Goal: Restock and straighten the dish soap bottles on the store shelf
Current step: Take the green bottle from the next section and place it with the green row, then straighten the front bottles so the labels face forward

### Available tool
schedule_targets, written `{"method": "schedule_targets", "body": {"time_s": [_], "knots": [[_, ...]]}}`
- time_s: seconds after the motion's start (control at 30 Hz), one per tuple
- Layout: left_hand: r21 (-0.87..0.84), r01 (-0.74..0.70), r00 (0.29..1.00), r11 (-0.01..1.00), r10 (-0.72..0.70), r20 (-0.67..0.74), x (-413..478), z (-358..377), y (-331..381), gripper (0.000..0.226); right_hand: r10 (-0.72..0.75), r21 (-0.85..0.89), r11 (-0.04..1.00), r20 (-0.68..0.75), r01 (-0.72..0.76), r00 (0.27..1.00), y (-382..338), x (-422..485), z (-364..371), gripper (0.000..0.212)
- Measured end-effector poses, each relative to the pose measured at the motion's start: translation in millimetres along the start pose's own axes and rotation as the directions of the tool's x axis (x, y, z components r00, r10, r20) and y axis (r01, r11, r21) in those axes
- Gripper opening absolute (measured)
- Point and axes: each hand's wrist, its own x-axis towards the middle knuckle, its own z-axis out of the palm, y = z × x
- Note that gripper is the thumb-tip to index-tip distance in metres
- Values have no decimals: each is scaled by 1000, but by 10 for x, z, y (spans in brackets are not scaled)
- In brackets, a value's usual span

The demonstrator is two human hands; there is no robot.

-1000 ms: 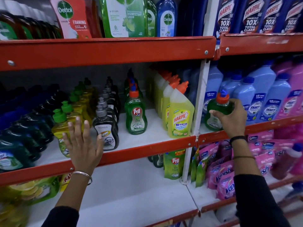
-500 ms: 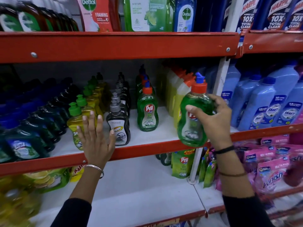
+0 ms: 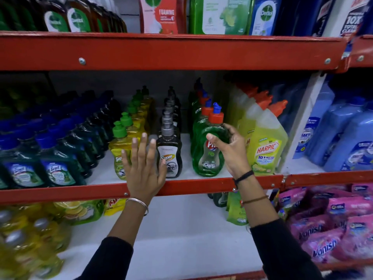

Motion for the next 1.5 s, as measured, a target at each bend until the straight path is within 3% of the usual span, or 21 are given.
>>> {"method": "schedule_targets", "body": {"time_s": [0.33, 0.43, 0.53, 0.6, 0.7, 0.83, 0.9, 0.97, 1.1, 1.23, 1.37, 1.43, 1.5], "knots": [[-50, 13, 999, 999, -15, -31, -59, -53, 6, 60, -29, -84, 996, 72, 35, 997, 149, -72, -4, 43], [-232, 55, 994, 971, -75, -76, -12, -112, 99, 51, -39, -154, 987, 2, 39, 999, 139, -153, -37, 49], [-535, -13, 997, 845, -30, -71, -20, -300, 393, 43, -7, -108, 994, -95, -3, 995, 132, -364, -85, 57], [-708, 46, 996, 705, 24, 89, -19, -429, 674, 47, 58, -64, 996, -89, -64, 994, 151, -514, -97, 80], [-784, 311, 927, 538, 8, 374, 6, -490, 1015, 64, 206, 60, 977, -13, -205, 978, 139, -610, -73, 107], [-650, 701, 705, 295, -145, 694, 188, -461, 1202, 98, 281, 106, 953, 49, -285, 959, 3, -657, -41, 89], [-594, 778, 625, 204, -152, 766, 262, -420, 1195, 106, 277, 101, 954, 63, -282, 959, -22, -657, -48, 83], [-592, 794, 606, 139, -97, 790, 285, -396, 1166, 104, 281, 110, 952, 68, -287, 957, -30, -641, -58, 72], [-600, 789, 607, 136, -17, 795, 267, -435, 1107, 83, 308, 140, 938, 79, -317, 948, -8, -591, -104, 71], [-593, 796, 598, 120, 1, 802, 286, -459, 1070, 78, 320, 135, 934, 93, -330, 943, 16, -576, -129, 73], [-608, 781, 617, 142, -31, 786, 249, -455, 1056, 84, 298, 95, 948, 76, -305, 951, -4, -602, -100, 89], [-674, 717, 697, 178, -174, 695, 170, -511, 1059, 89, 212, 63, 976, -48, -209, 976, 69, -703, -29, 88], [-774, 579, 803, 257, -348, 485, 68, -595, 1021, 83, 38, -2, 999, -157, -38, 987, 190, -886, 89, 78]]}}
